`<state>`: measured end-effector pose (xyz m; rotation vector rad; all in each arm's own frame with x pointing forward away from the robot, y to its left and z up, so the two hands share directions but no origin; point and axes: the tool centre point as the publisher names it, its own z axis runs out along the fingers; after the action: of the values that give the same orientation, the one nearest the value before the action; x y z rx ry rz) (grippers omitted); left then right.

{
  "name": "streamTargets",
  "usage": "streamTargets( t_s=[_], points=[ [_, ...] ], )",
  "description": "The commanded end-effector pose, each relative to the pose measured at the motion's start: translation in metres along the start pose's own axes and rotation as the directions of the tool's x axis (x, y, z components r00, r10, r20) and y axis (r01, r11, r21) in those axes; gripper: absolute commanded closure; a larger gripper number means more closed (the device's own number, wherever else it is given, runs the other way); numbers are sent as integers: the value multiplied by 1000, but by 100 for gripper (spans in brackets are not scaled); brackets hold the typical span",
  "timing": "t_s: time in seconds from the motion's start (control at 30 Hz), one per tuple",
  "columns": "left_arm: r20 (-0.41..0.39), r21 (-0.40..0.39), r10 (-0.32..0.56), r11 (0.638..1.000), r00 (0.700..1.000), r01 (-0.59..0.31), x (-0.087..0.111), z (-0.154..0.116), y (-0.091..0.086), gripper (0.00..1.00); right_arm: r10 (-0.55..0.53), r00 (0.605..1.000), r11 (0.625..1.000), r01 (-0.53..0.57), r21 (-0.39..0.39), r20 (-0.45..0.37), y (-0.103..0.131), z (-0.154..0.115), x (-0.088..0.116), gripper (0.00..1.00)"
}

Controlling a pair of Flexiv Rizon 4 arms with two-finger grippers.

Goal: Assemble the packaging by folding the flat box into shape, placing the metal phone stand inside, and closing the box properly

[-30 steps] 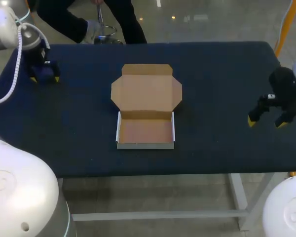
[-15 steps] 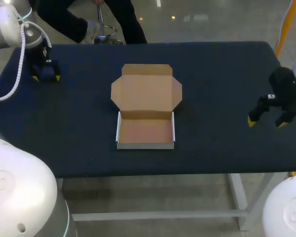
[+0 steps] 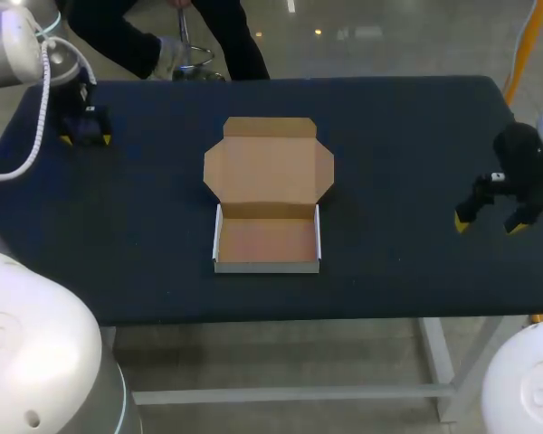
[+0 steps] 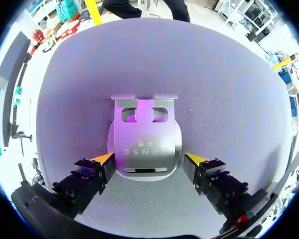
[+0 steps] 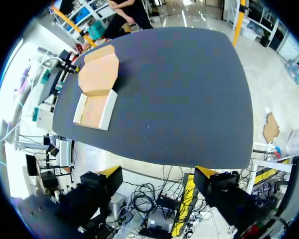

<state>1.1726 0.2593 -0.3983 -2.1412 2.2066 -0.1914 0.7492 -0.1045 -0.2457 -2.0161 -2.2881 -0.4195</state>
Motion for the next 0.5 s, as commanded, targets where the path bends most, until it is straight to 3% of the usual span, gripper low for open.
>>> streamTargets(
  t_s=[0.03,0.5],
  points=[
    [2,-15,-1,1000,1000,1,-1,4,-9,8,0,1000,1000,0,5,0,0,-2,0,0],
    [9,-6,-5,1000,1000,5,-5,8,-20,13,0,1000,1000,0,5,0,0,-2,0,0]
  ],
)
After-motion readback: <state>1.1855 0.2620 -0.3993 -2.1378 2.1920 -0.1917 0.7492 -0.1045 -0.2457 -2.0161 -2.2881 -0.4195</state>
